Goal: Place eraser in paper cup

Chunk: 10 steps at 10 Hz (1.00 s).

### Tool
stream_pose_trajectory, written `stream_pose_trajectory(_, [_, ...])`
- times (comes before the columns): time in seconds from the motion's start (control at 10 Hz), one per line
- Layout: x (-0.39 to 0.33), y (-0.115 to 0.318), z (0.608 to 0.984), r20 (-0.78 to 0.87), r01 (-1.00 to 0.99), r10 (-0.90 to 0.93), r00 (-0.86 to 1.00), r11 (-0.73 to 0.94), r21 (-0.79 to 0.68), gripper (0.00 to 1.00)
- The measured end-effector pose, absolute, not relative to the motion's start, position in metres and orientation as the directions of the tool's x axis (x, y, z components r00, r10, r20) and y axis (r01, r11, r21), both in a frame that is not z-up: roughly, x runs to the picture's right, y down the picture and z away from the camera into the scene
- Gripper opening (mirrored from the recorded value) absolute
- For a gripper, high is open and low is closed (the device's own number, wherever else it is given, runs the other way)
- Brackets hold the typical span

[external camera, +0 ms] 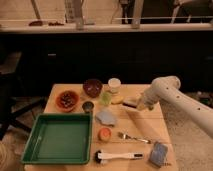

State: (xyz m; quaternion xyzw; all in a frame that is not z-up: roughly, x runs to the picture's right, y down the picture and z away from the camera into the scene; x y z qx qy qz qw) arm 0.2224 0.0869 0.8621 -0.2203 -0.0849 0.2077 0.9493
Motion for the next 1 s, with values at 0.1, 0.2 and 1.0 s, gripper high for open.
stream_pose_trajectory(0.1, [0.226, 0.076, 0.861, 0.084, -0.34, 0.412, 0.907, 0.837, -0.43, 0.0])
stream_pose_trajectory(0.2, [0.226, 0.067, 0.86, 0.1, -0.319, 0.39, 0.915, 0.853, -0.414, 0.0])
stream_pose_trajectory(1.0, [0.208, 0.011, 0.868, 0.22, -0.142, 0.24, 0.946, 0.913, -0.383, 0.0])
